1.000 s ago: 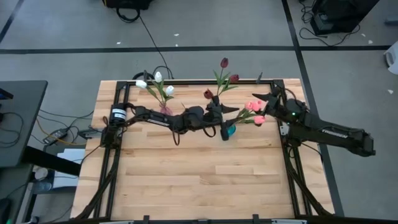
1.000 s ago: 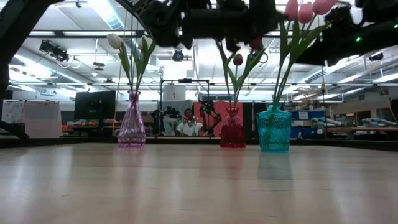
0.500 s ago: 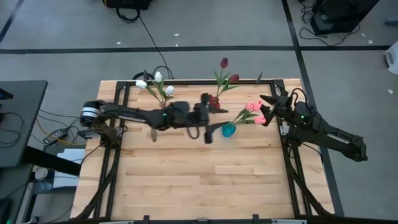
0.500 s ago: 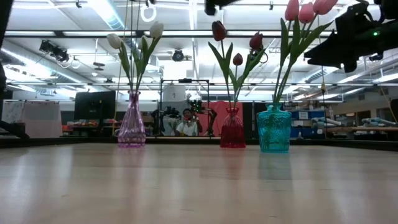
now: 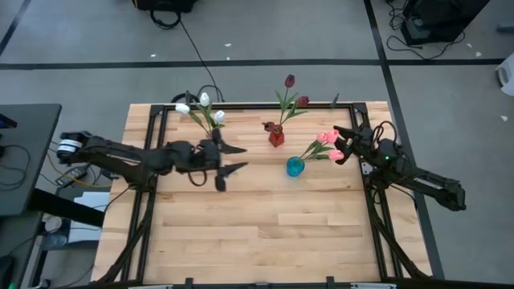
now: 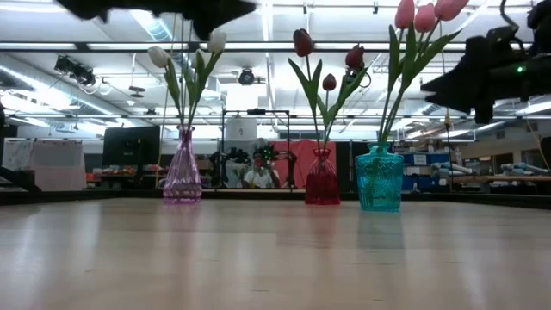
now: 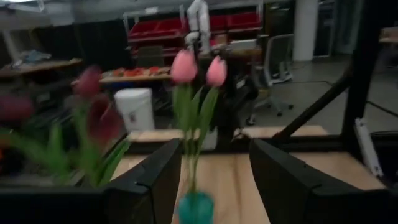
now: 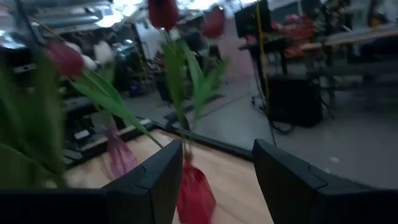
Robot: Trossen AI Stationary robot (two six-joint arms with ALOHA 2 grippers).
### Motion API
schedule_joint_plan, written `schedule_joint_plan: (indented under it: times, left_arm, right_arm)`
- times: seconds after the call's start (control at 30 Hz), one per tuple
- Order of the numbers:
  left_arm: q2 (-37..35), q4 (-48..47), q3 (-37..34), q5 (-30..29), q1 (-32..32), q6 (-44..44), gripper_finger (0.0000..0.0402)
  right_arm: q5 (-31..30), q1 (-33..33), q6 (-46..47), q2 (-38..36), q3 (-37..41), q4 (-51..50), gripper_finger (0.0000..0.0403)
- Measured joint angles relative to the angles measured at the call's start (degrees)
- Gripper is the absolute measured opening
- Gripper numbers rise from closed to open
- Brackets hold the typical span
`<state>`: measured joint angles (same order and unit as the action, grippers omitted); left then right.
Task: Sort flowers into vase by color
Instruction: Return to Home Position
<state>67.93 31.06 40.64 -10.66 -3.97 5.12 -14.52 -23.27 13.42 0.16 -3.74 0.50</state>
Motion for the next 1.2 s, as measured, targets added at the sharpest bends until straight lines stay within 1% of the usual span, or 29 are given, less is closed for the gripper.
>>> schedule_joint_plan:
  times: [0.1,0.33,0.43,0.53,0.6,0.67,0.7,0.73,0.8,0.87,1.07,1.2]
  left_arm:
    - [-6.17,0.15,-6.25,-2.08,0.06,-1.43,0.0195]
    - [-22.93,-0.06,-18.72,-3.21,0.03,-6.20,0.0195]
    - [-31.32,-3.67,-22.44,-3.68,0.00,-7.25,0.0194]
    - [-38.88,-10.08,-24.28,-4.86,0.00,-8.44,0.0189]
    - [-42.37,-13.39,-24.57,-4.92,-0.02,-8.84,0.0185]
    - [-45.42,-17.22,-24.95,-4.90,-0.09,-9.47,0.0181]
    - [-46.41,-18.62,-25.00,-4.87,-0.20,-9.64,0.0179]
    - [-47.25,-19.23,-24.99,-4.87,-0.32,-9.67,0.0177]
    - [-48.95,-20.69,-24.98,-4.25,-0.58,-9.42,0.0174]
    - [-50.25,-20.58,-24.98,-2.81,-0.72,-8.83,0.0172]
    - [-55.67,-23.67,-25.00,-1.41,-0.72,-8.44,0.0172]
    - [-61.57,-22.86,-27.60,0.90,-0.72,-9.64,0.0172]
  right_arm:
    - [-1.89,0.00,1.89,0.03,1.67,-0.55,0.0206]
    - [-0.46,0.96,3.09,0.03,3.42,2.87,0.0206]
    - [-0.57,1.81,1.69,0.02,3.42,2.79,0.0206]
    - [-0.90,2.55,0.69,0.09,3.42,2.79,0.0206]
    - [-1.13,2.63,2.49,0.12,3.42,2.83,0.0206]
    - [0.47,2.64,6.25,0.44,3.40,2.61,0.0206]
    - [2.63,2.72,8.40,0.64,3.40,2.45,0.0206]
    - [5.07,2.84,11.06,0.91,3.40,2.67,0.0206]
    - [7.96,2.90,14.80,1.13,3.40,3.95,0.0206]
    - [9.50,2.89,14.79,1.07,3.39,4.80,0.0206]
    - [10.12,2.89,12.38,1.11,3.38,4.55,0.0206]
    - [10.12,2.86,12.37,1.11,3.38,4.58,0.0206]
